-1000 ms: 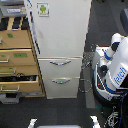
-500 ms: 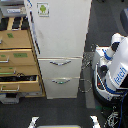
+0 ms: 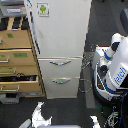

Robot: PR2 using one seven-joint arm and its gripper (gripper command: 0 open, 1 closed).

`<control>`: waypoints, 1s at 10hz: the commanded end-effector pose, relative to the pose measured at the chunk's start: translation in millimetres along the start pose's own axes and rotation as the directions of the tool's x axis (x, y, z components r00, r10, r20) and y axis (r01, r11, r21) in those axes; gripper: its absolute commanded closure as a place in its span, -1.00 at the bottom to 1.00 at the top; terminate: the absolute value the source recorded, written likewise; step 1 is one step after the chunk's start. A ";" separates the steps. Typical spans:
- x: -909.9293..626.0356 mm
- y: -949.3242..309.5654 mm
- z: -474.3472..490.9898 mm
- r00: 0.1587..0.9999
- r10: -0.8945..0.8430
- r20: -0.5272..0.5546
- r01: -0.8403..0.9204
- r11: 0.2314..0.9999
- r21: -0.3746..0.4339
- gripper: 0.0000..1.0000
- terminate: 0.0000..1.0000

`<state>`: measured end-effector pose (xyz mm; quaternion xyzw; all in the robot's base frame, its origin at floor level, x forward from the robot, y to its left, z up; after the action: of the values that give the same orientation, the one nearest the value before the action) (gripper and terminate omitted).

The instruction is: Opening the fridge

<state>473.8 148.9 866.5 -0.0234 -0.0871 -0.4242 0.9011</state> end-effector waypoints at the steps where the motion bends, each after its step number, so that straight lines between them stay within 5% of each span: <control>1: 107.6 99.0 50.1 0.994 0.105 -0.015 -0.100 0.976 0.193 -1.00 -1.00; 5: 160.3 188.3 89.6 0.956 0.285 -0.069 -0.252 0.920 0.299 -1.00 -1.00; 10: 222.6 243.3 137.0 0.929 0.364 -0.069 -0.324 0.888 0.325 -1.00 -1.00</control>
<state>633.1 137.7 954.3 0.0704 -0.1388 -0.3446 0.9258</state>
